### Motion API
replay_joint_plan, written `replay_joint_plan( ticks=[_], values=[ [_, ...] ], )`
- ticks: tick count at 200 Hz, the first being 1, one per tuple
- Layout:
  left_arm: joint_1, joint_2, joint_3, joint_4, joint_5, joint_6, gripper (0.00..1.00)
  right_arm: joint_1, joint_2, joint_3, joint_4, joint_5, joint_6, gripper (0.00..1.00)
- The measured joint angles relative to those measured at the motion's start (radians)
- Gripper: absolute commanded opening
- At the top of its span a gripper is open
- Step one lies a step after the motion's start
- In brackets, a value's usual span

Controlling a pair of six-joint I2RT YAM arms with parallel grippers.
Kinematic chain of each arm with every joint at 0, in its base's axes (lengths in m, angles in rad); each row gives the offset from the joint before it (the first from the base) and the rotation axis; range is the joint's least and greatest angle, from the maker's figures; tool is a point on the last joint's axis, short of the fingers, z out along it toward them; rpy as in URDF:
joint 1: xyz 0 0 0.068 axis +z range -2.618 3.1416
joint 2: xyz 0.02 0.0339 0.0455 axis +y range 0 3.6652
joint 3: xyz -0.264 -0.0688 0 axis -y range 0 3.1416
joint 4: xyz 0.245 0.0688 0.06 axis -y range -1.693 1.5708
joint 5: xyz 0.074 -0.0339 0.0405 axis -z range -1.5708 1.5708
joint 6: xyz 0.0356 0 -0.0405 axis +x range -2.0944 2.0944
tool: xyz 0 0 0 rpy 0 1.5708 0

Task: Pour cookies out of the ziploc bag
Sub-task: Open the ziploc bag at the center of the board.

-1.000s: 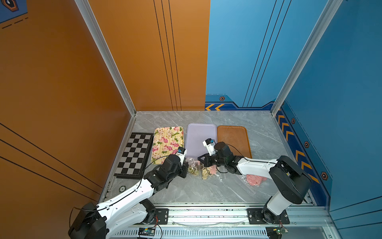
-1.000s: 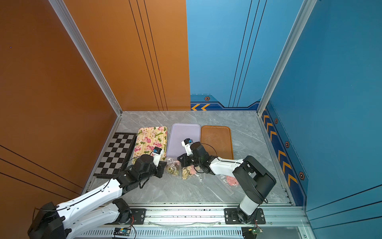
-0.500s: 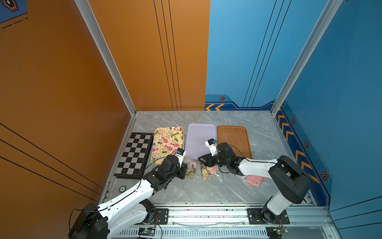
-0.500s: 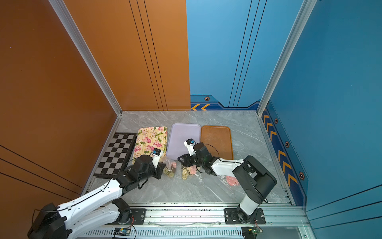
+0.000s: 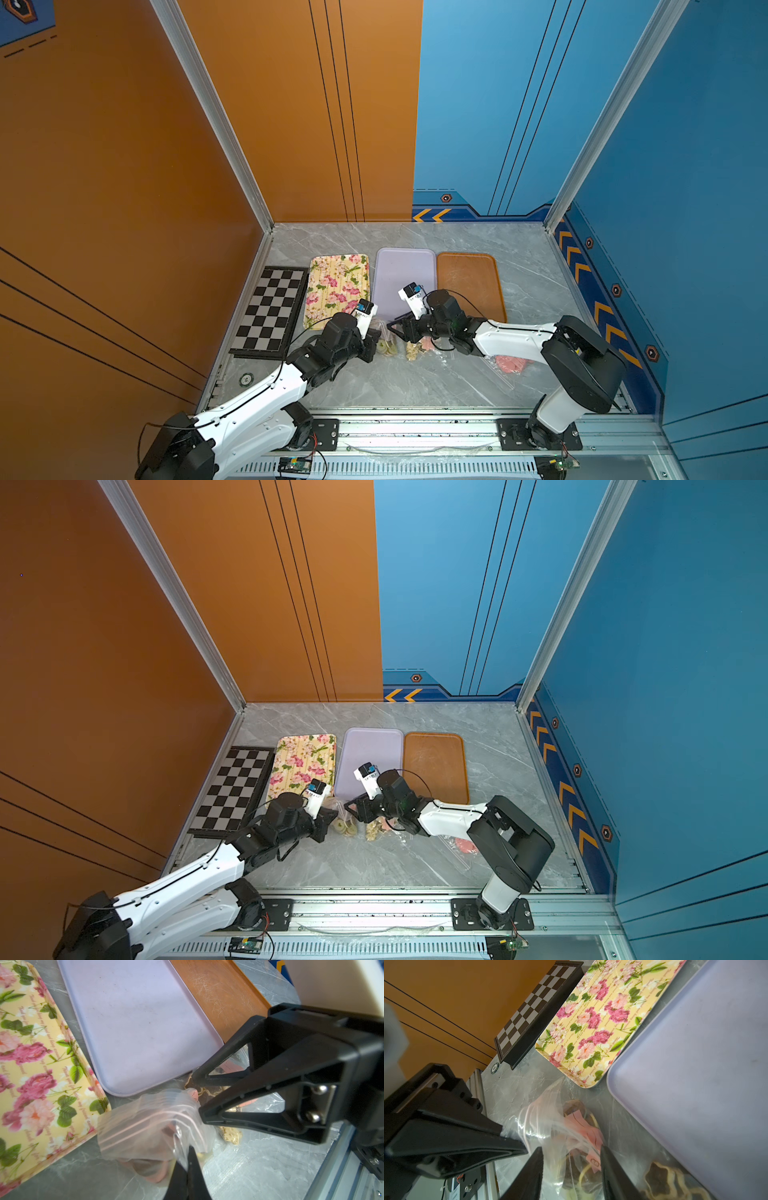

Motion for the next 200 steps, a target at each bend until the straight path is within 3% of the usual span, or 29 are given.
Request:
replay_joint_plan(
  ticks=[107, 167, 200],
  values=[
    [-0.014, 0.015, -0.002, 0.018, 0.004, 0.011, 0.00, 0.002, 0.024, 0.018, -0.032, 0.019, -0.017, 0.47],
    [-0.020, -0.032, -0.032, 0.063, 0.096, 0.019, 0.00, -0.040, 0.024, 0.018, -0.053, 0.102, -0.026, 0.49],
    [-0.020, -0.032, -0.032, 0.063, 0.102, 0.023, 0.00, -0.037, 0.024, 0.018, -0.050, 0.058, -0.051, 0.48]
  ],
)
